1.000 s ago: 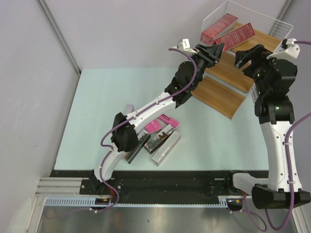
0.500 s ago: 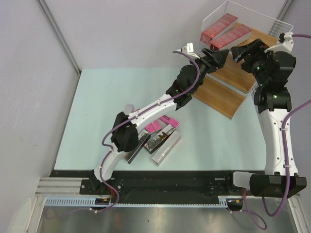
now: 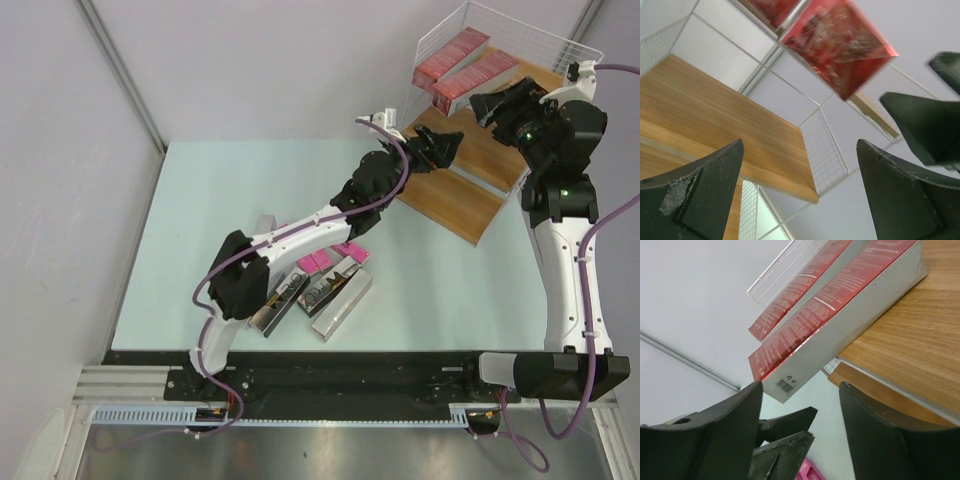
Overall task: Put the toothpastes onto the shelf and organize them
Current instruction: Place the toothpaste on the shelf.
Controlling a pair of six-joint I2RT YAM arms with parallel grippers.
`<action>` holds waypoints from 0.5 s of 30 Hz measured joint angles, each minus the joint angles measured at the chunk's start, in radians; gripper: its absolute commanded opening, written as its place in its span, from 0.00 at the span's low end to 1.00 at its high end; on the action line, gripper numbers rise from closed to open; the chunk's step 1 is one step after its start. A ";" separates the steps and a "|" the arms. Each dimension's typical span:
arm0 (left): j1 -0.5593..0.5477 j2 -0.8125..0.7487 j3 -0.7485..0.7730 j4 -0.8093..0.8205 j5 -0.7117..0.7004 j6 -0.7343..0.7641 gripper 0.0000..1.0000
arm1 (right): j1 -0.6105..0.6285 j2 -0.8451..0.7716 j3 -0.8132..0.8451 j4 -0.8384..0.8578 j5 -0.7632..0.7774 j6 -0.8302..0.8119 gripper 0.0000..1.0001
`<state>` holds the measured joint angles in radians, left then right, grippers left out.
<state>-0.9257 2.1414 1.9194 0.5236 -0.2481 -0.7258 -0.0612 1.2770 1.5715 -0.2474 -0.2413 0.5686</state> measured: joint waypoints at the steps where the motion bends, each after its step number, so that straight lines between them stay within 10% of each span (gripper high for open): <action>1: 0.000 -0.031 -0.045 0.019 0.006 0.015 1.00 | 0.000 -0.002 0.000 -0.002 -0.005 -0.003 0.50; 15: 0.042 -0.476 -0.583 0.034 0.016 0.167 1.00 | 0.238 0.017 0.115 -0.097 -0.023 -0.173 0.39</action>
<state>-0.8837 1.6650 1.3361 0.5575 -0.2321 -0.5587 0.1768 1.2942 1.6867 -0.3443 -0.2646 0.3958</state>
